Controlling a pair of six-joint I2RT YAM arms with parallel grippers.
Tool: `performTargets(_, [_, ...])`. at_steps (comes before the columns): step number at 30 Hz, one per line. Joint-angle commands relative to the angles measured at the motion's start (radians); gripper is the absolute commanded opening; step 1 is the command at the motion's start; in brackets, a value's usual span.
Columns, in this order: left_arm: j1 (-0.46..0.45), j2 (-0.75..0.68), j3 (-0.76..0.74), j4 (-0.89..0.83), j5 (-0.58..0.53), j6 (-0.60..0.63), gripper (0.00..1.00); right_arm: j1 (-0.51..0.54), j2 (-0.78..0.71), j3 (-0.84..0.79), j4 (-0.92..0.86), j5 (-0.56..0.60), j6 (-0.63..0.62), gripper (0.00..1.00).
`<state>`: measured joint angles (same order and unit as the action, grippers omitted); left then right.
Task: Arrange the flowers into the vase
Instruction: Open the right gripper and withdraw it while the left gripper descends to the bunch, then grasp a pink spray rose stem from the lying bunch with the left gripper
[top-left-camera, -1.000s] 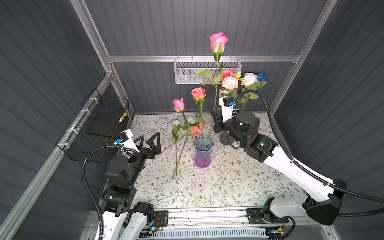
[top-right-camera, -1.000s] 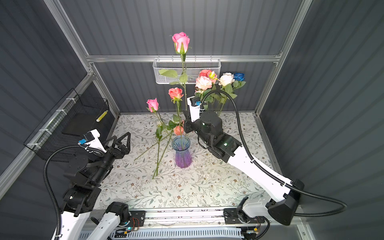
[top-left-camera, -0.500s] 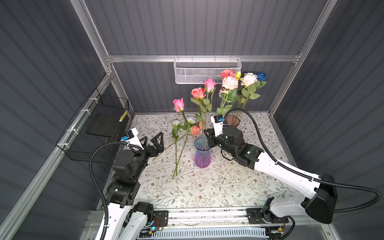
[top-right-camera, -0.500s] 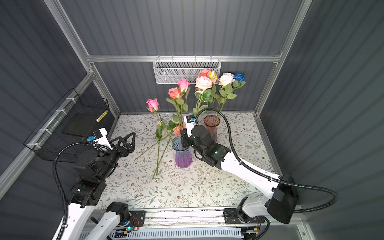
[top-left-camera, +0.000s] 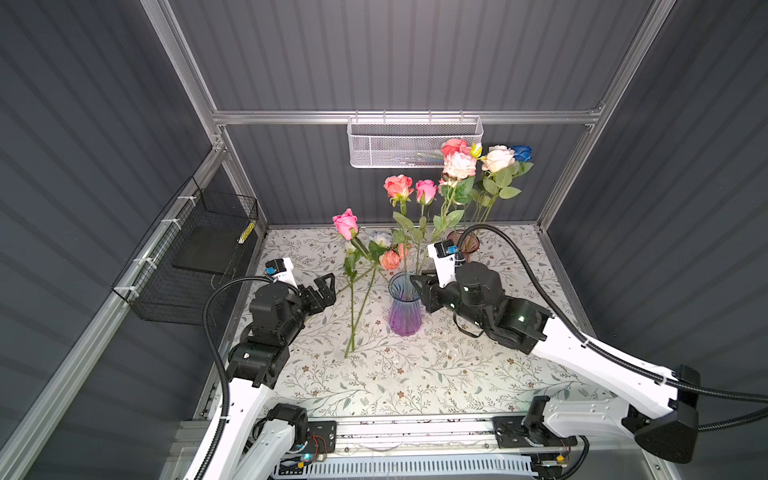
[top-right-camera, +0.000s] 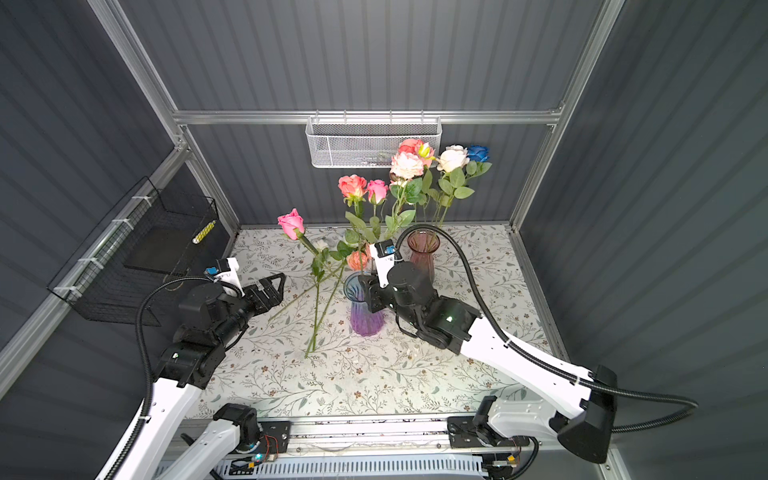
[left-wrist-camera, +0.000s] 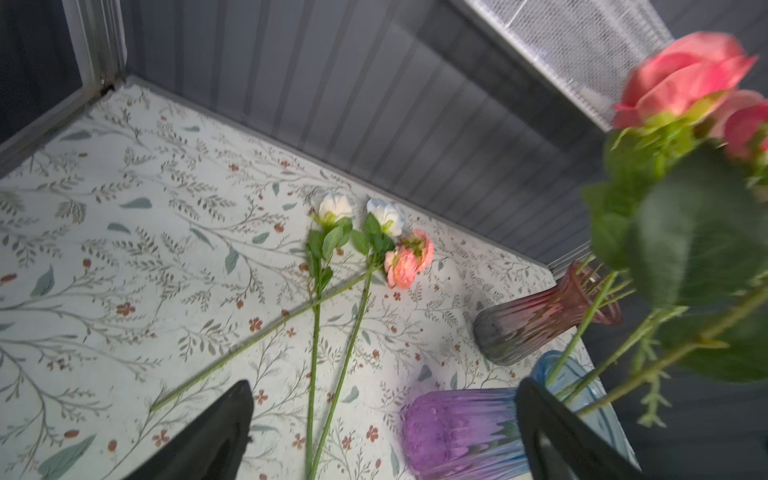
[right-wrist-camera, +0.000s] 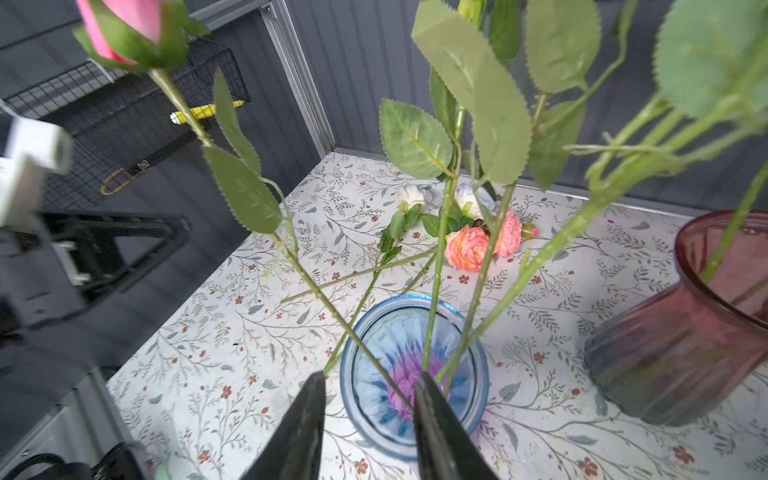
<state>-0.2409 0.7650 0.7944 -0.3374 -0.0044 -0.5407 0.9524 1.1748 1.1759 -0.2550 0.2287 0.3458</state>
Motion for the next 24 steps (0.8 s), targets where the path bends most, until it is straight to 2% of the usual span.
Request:
performTargets(1, [0.002,0.079,-0.031,-0.066,-0.001,-0.039,0.97,0.014,-0.064,0.046,-0.179,0.003,0.029,0.4])
performTargets(4, [0.002,0.218,0.001,-0.1,0.017,-0.05,0.93,0.014,-0.149,0.066,-0.256,0.054,0.069,0.42])
performTargets(8, [0.003,0.471,0.125,-0.162,0.034,0.018,0.82,0.011,-0.217,0.093,-0.37,0.168,0.146,0.4])
performTargets(9, [0.003,0.544,0.167,-0.186,0.018,0.034,0.78,0.008,-0.231,0.091,-0.398,0.196,0.179,0.39])
performTargets(13, [0.003,0.784,0.337,-0.287,-0.056,0.114,0.68,-0.005,-0.266,0.063,-0.472,0.187,0.253,0.39])
performTargets(16, [-0.002,0.877,0.419,-0.322,-0.03,0.146,0.61,-0.027,-0.301,0.018,-0.49,0.163,0.307,0.39])
performTargets(18, [-0.016,0.9,0.437,-0.327,-0.026,0.152,0.61,-0.03,-0.335,-0.02,-0.476,0.146,0.334,0.39])
performTargets(22, [-0.024,0.982,0.529,-0.332,-0.085,0.205,0.61,-0.031,-0.397,-0.049,-0.491,0.128,0.377,0.39])
performTargets(24, [-0.024,1.049,0.603,-0.338,-0.142,0.259,0.61,-0.042,-0.413,-0.058,-0.493,0.139,0.36,0.4])
